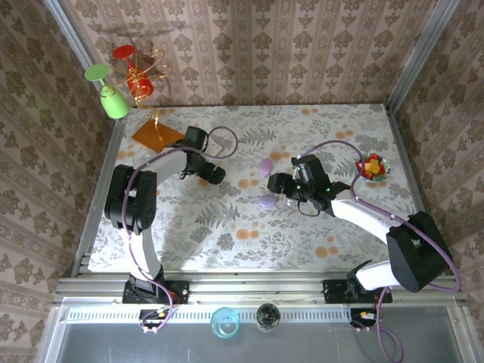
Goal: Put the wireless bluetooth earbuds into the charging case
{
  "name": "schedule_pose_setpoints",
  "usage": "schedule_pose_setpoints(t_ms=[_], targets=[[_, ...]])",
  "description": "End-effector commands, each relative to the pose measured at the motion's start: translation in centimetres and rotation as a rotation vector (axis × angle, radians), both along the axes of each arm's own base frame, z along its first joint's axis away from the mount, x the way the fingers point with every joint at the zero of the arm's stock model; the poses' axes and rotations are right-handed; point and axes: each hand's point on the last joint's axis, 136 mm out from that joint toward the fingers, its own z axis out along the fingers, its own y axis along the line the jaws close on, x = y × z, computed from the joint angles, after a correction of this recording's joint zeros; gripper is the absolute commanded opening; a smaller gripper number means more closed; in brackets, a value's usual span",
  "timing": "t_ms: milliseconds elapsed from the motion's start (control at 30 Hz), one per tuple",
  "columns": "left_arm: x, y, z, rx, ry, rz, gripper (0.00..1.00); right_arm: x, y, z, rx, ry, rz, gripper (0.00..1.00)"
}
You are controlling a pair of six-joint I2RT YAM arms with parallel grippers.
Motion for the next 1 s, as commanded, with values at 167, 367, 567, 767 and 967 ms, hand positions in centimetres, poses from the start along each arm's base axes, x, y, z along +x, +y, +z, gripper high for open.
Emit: schedule_pose_setpoints(t_ms=[167, 367, 567, 767, 967], targets=[[-0.8, 0.3, -1.2, 0.046, 0.09, -0.038, 0.74, -0.2, -0.7, -0.1, -0.031, -0.012, -0.011, 0.69], [-0.9, 0.3, -1.4, 0.058, 0.086, -0.051, 0.57, -0.2, -0.8, 0.0, -0.031, -0.013, -0.013, 0.69], [-1.0, 0.3, -1.6, 0.061, 0.093, -0.054, 0.49, -0.1, -0.8, 0.0, -0.027, -0.012, -0.017, 0.69], [-0.9, 0.1, -1.8, 0.063, 0.105, -0.068, 0.54, 0.0, -0.7, 0.0, -0.025, -0.009, -0.015, 0.69], [-0.7, -0.4, -2.0, 0.063, 0.119, -0.09, 0.5, 0.3, -0.4, 0.2, -0.013, -0.014, -0.013, 0.68]])
